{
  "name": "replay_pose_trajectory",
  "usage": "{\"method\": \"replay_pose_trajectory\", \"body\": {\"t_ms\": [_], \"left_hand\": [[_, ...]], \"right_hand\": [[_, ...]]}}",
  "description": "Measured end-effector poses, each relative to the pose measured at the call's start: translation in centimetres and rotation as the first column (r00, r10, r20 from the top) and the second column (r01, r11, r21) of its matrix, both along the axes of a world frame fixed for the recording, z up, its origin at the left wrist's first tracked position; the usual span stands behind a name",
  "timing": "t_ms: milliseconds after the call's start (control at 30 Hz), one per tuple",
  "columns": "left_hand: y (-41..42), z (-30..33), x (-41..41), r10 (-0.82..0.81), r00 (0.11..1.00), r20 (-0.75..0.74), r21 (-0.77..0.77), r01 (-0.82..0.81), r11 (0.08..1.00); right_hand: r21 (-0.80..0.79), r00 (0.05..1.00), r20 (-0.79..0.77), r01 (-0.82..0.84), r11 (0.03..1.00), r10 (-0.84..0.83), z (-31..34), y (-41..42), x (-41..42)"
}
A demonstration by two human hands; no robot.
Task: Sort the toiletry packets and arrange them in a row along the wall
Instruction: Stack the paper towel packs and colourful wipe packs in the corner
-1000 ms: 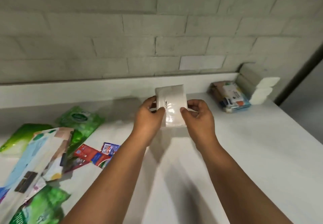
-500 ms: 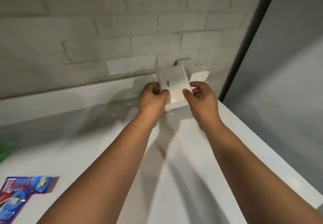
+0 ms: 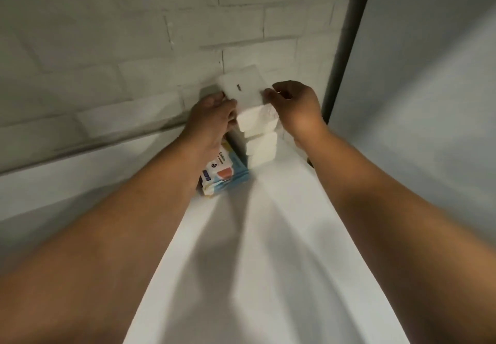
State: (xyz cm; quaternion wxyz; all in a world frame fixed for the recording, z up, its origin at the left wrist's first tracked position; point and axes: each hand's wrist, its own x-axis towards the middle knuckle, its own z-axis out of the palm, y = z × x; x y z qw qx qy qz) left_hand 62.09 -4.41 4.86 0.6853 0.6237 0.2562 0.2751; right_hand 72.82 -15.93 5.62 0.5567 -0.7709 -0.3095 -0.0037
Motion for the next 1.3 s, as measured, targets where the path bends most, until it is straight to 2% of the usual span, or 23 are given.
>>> {"method": "replay_pose_trajectory", "body": {"t_ms": [167, 300, 767, 1300], "left_hand": [[1.3, 0.5, 2.6, 0.029, 1.0, 0.013, -0.048, -0.028, 0.998], [2.2, 0.0, 3.9, 0.032, 0.999, -0.008, -0.082, -0.033, 0.996], [3.4, -0.8, 5.9, 0.078, 0.996, -0.037, -0.107, -0.081, 0.991], [3.4, -1.0, 6.4, 0.118, 0.98, -0.158, -0.052, -0.128, 0.99]], "right_hand": [[-0.064, 1.0, -0.014, -0.015, 0.998, 0.014, 0.0, 1.8, 3.0], [-0.037, 0.997, -0.072, -0.035, 0.999, 0.033, -0.6, 2.8, 4.3], [-0.027, 0.989, -0.124, -0.082, 0.996, 0.078, -1.4, 3.8, 6.3], [-0.059, 0.978, -0.152, -0.15, 0.987, 0.139, -1.1, 3.8, 6.6]]}}
